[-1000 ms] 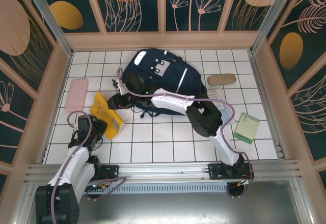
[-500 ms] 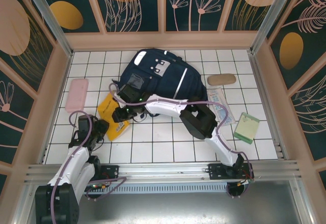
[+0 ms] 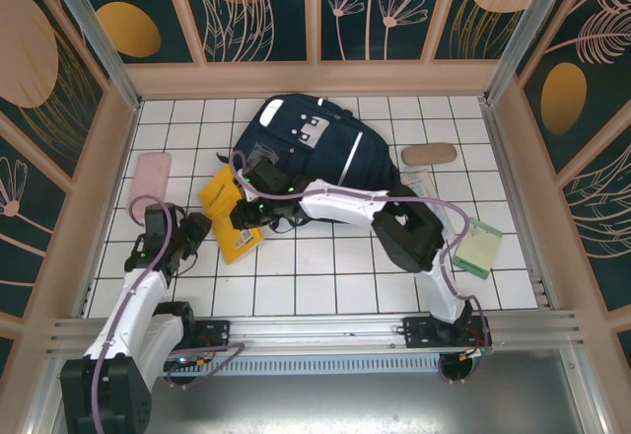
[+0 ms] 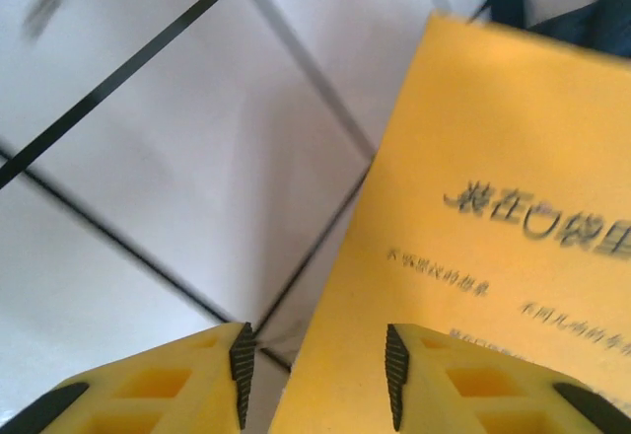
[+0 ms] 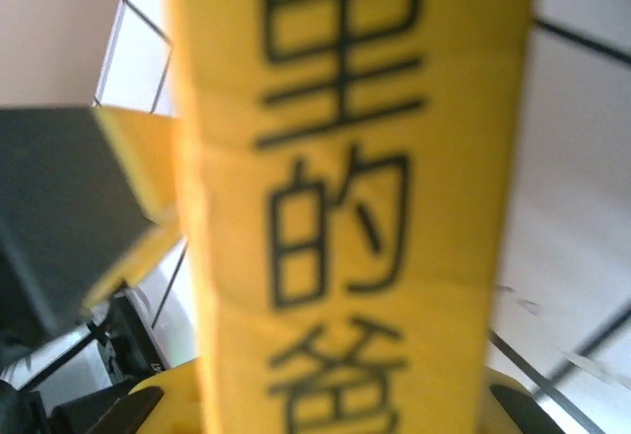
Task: Pack books, pencil case, and school supplies into a backpack
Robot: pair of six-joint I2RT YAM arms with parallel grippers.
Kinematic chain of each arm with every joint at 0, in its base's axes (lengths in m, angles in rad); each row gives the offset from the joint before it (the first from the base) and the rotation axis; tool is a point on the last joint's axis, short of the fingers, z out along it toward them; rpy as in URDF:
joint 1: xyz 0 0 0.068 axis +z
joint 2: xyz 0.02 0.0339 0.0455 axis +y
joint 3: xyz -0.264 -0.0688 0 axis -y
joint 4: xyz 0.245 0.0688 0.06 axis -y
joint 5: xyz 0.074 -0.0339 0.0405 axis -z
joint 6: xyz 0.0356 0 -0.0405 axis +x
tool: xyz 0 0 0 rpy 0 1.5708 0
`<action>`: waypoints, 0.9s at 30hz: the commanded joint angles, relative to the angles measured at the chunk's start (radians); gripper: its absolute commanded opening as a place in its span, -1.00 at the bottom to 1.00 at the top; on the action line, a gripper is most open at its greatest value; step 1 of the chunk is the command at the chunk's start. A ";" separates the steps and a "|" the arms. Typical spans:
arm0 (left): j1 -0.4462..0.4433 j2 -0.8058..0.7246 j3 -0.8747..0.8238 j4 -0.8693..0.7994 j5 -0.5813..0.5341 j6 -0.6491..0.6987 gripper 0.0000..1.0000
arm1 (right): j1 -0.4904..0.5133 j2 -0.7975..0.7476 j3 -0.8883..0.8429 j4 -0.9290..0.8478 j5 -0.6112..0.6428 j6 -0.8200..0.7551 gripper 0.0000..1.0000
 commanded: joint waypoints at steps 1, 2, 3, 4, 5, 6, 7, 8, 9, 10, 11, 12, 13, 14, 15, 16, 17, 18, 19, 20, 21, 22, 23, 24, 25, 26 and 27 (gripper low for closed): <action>-0.015 0.042 0.120 -0.043 -0.003 0.063 -0.09 | -0.053 -0.168 -0.082 0.119 0.066 0.046 -1.00; -0.020 0.059 0.150 -0.043 -0.007 0.071 -0.06 | -0.064 -0.191 -0.105 0.126 0.079 0.052 -1.00; -0.029 0.083 0.184 -0.041 -0.009 0.079 -0.05 | -0.080 -0.225 -0.143 0.139 0.094 0.061 -1.00; -0.039 0.111 0.216 -0.036 -0.010 0.085 -0.02 | -0.096 -0.261 -0.181 0.155 0.109 0.068 -1.00; -0.052 0.133 0.244 -0.031 -0.013 0.090 -0.01 | -0.110 -0.291 -0.215 0.165 0.124 0.076 -1.00; -0.069 0.160 0.276 -0.028 -0.019 0.095 0.00 | -0.129 -0.328 -0.253 0.173 0.143 0.085 -1.00; -0.088 0.187 0.305 -0.023 -0.028 0.098 0.01 | -0.149 -0.364 -0.294 0.187 0.157 0.095 -1.00; -0.110 0.215 0.336 -0.015 -0.033 0.101 0.01 | -0.170 -0.404 -0.334 0.200 0.168 0.105 -1.00; -0.131 0.237 0.362 -0.008 -0.042 0.102 0.02 | -0.187 -0.436 -0.372 0.211 0.179 0.114 -1.00; -0.160 0.265 0.390 -0.003 -0.058 0.102 0.02 | -0.208 -0.484 -0.417 0.216 0.198 0.121 -1.00; -0.189 0.290 0.417 -0.001 -0.075 0.103 0.02 | -0.222 -0.514 -0.446 0.216 0.214 0.125 -1.00; -0.230 0.319 0.449 0.000 -0.099 0.105 0.02 | -0.240 -0.557 -0.487 0.215 0.238 0.130 -1.00; -0.272 0.356 0.484 0.000 -0.124 0.106 0.02 | -0.258 -0.598 -0.529 0.217 0.260 0.138 -1.00; -0.313 0.394 0.516 0.001 -0.145 0.108 0.03 | -0.279 -0.645 -0.571 0.220 0.275 0.144 -1.00; -0.350 0.427 0.543 0.003 -0.159 0.108 0.04 | -0.296 -0.684 -0.609 0.219 0.289 0.151 -1.00; -0.388 0.470 0.575 0.006 -0.173 0.105 0.03 | -0.317 -0.730 -0.646 0.214 0.304 0.159 -1.00; -0.423 0.514 0.618 0.006 -0.189 0.108 0.03 | -0.340 -0.773 -0.679 0.204 0.323 0.168 -1.00; -0.455 0.553 0.650 0.005 -0.203 0.111 0.03 | -0.359 -0.813 -0.707 0.193 0.339 0.175 -1.00; -0.492 0.597 0.689 0.005 -0.217 0.116 0.04 | -0.378 -0.856 -0.737 0.181 0.355 0.180 -1.00; -0.522 0.637 0.724 0.002 -0.232 0.124 0.04 | -0.397 -0.892 -0.760 0.170 0.367 0.183 -1.00; -0.559 0.682 0.766 -0.006 -0.258 0.139 0.05 | -0.421 -0.936 -0.789 0.146 0.384 0.191 -1.00; -0.592 0.730 0.812 -0.018 -0.285 0.156 0.05 | -0.443 -0.973 -0.809 0.121 0.399 0.198 -1.00; -0.622 0.770 0.853 -0.029 -0.304 0.170 0.06 | -0.456 -1.001 -0.826 0.100 0.407 0.203 -1.00; -0.653 0.819 0.902 -0.046 -0.324 0.188 0.06 | -0.457 -1.038 -0.844 0.078 0.412 0.205 -1.00; -0.680 0.868 0.952 -0.062 -0.341 0.205 0.06 | -0.496 -1.075 -0.863 0.054 0.412 0.207 -1.00; -0.707 0.918 0.996 -0.074 -0.353 0.218 0.06 | -0.511 -1.106 -0.875 0.034 0.436 0.211 -1.00; -0.736 0.967 1.046 -0.088 -0.366 0.233 0.06 | -0.527 -1.144 -0.890 0.013 0.444 0.212 -1.00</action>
